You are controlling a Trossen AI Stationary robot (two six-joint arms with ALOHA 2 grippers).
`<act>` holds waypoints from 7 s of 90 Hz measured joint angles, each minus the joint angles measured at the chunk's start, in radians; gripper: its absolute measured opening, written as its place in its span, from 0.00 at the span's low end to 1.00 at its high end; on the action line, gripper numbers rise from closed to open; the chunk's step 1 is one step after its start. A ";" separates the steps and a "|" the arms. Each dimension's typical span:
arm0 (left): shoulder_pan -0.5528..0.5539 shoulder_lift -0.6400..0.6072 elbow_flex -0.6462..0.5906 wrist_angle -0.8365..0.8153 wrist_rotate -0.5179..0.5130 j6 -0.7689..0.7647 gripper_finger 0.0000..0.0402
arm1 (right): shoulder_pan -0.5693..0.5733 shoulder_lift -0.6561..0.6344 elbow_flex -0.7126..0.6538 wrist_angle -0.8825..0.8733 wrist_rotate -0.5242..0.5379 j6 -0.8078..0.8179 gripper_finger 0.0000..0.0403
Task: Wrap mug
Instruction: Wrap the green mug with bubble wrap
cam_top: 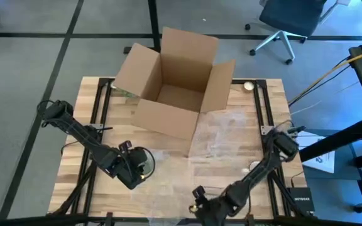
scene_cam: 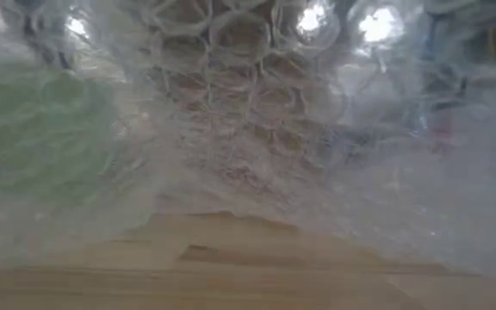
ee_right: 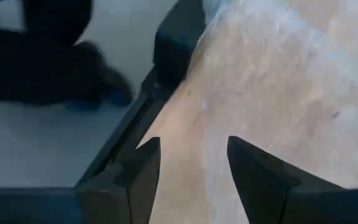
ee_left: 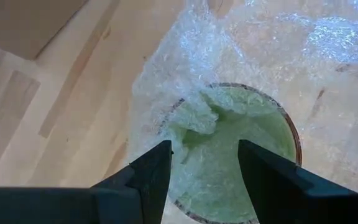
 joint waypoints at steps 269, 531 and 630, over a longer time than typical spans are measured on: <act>-0.047 -0.076 -0.157 0.105 -0.076 -0.193 0.42 | -0.522 0.141 0.424 0.061 0.008 -0.185 0.00; -0.261 -0.064 -0.191 0.371 -0.147 -0.263 0.42 | -0.411 0.251 0.689 -0.630 -0.320 -0.056 0.26; -0.436 -0.205 -0.188 0.226 -0.404 -0.535 0.42 | -0.457 0.249 0.756 -0.564 -0.093 -0.089 0.59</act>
